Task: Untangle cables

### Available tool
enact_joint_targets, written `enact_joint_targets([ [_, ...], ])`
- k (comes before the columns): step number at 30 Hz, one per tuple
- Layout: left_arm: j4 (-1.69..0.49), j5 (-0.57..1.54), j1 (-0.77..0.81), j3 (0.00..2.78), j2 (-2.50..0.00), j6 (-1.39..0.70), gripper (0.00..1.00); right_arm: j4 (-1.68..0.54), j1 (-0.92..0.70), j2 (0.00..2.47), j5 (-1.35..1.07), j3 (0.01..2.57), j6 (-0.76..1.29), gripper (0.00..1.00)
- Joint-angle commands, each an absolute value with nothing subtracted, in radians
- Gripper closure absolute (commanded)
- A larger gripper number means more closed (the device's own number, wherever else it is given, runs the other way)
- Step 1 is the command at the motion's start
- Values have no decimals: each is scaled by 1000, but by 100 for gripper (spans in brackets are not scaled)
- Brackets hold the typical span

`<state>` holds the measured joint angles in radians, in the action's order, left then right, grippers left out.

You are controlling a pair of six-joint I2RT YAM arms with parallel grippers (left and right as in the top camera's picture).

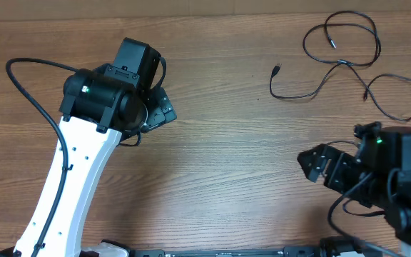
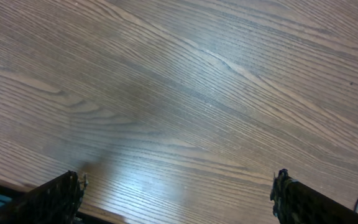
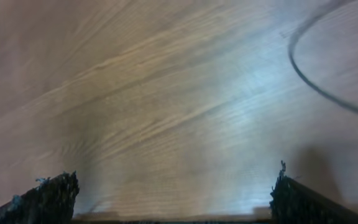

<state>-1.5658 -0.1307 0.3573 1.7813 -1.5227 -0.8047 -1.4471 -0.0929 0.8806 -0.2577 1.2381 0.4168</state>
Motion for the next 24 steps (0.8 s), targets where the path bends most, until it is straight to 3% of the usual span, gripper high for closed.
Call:
enact_joint_targets([
  [1, -1565, -130, 354, 1802, -1518, -786, 0, -1372, -140, 819, -255, 1182, 410, 0],
  [24, -1565, -130, 354, 1802, -1518, -786, 1, -811, -109, 553, -240, 744, 279, 0],
])
